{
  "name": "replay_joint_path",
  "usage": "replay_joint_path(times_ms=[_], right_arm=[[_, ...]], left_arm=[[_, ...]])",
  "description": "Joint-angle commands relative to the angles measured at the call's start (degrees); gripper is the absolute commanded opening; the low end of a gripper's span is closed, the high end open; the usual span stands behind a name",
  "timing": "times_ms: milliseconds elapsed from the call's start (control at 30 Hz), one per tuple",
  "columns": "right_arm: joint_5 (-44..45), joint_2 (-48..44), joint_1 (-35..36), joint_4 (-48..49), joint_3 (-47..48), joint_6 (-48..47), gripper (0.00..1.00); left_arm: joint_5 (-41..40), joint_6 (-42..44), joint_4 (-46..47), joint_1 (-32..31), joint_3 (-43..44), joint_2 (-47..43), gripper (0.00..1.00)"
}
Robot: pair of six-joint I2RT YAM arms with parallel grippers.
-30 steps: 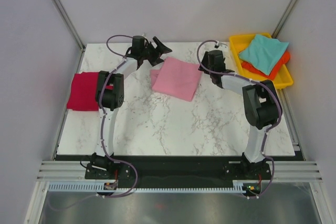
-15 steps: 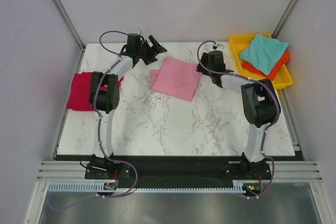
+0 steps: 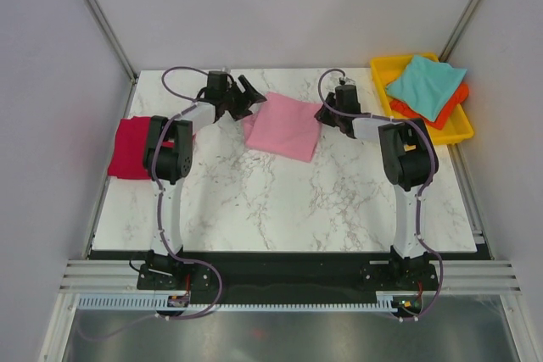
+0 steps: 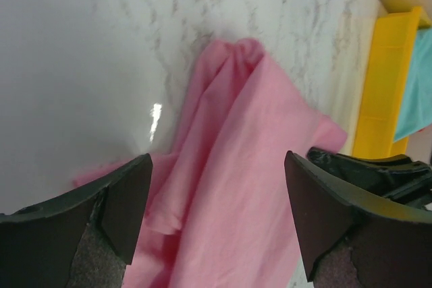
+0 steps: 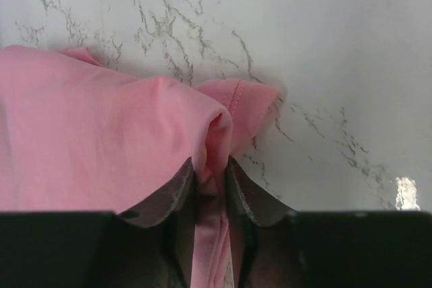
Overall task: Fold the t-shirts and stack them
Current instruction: Fold the tshirt
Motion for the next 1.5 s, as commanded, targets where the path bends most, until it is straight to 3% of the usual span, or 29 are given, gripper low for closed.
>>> replay_joint_path(times_ms=[0, 167, 200, 433, 667, 800, 833, 900, 967, 1033, 1100, 1300, 1467], right_arm=[[-6.6, 1.7, 0.3, -1.9, 1.8, 0.3, 0.26], [-7.6, -1.6, 2.2, -2.2, -2.1, -0.5, 0.15], [-8.2, -2.4, 2.4, -2.4, -2.9, -0.5, 0.14], [-8.4, -11.3, 5.3, -4.6, -12.8, -0.2, 0.15], [-4.7, -18.8, 8.9, -6.8, -22.5, 1.5, 0.26], [-3.1, -17.9, 8.9, -6.3, -22.4, 3.3, 0.33], [-2.8, -17.4, 8.8, -6.4, -21.9, 3.2, 0.42], [-1.8, -17.0, 8.6, -6.6, -21.1, 2.9, 0.47], [-0.9, -17.4, 8.3, -6.5, -21.4, 2.4, 0.57], [-0.8, -17.6, 8.0, -6.3, -21.5, 1.7, 0.60], [-1.2, -17.2, 7.7, -5.5, -21.7, 1.3, 0.59], [-0.3, -14.6, 6.8, -2.9, -22.0, 1.9, 0.51], [-0.5, -12.8, 5.9, -0.8, -20.9, 1.1, 0.34]], left_arm=[[-2.9, -1.1, 6.1, 0.0, -8.2, -6.0, 0.86], [-5.1, -0.4, 7.4, 0.0, -16.8, -12.7, 0.86], [-5.3, -0.8, 8.9, 0.0, -21.7, -15.8, 0.86], [-7.5, -1.6, 10.5, -1.8, -39.1, -27.6, 0.86], [-14.1, 0.9, 4.3, -5.1, -53.1, -41.9, 0.86], [-15.4, 1.5, 4.2, -7.3, -58.3, -49.0, 0.83], [-15.8, 1.5, 2.7, -7.8, -58.7, -50.3, 0.83], [-18.9, 1.3, -0.2, -7.9, -59.3, -53.9, 0.84], [-21.2, 1.5, -2.2, -7.4, -59.2, -55.5, 0.91], [-21.8, 1.8, -3.1, -6.3, -58.5, -55.2, 1.00], [-21.0, 2.2, -3.1, -4.5, -55.8, -53.4, 1.00], [-14.3, 5.5, -3.3, -2.6, -41.1, -36.6, 0.99], [-8.4, 5.7, 3.2, -2.7, -35.5, -29.2, 0.94]])
